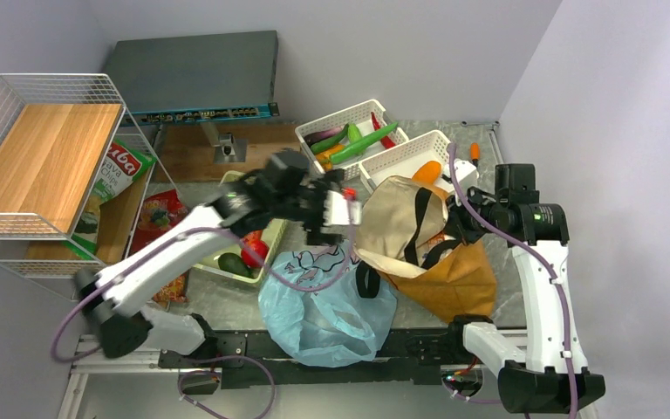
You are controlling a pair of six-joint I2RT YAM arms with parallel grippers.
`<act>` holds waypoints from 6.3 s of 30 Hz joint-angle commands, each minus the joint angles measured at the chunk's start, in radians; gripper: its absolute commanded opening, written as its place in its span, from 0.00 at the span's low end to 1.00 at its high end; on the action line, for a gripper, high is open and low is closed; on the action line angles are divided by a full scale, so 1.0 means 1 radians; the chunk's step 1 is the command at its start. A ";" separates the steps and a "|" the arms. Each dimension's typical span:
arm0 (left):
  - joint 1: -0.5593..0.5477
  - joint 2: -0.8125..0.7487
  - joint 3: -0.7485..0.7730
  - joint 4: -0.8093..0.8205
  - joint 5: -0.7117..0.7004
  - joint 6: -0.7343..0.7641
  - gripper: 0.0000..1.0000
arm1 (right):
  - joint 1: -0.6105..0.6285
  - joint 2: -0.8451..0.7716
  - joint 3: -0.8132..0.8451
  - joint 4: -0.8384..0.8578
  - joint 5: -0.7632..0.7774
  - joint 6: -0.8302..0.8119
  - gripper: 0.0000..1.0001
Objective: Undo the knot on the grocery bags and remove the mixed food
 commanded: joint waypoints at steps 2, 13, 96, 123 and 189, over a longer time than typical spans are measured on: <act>-0.119 0.247 -0.014 0.265 0.202 -0.001 0.99 | -0.003 0.038 0.109 0.094 0.070 0.064 0.00; -0.300 0.637 0.183 0.459 0.323 -0.028 0.05 | -0.005 0.198 0.350 0.039 -0.001 0.067 0.00; -0.402 1.046 0.112 0.953 -0.113 0.717 0.88 | -0.001 0.083 0.228 -0.275 -0.133 0.017 0.00; -0.351 1.145 0.164 0.973 -0.262 0.923 0.79 | 0.153 0.059 0.125 -0.124 -0.443 0.382 0.00; 0.477 -0.036 0.380 -0.246 -0.040 -0.280 0.00 | 0.034 0.041 -0.047 0.179 0.304 0.193 0.00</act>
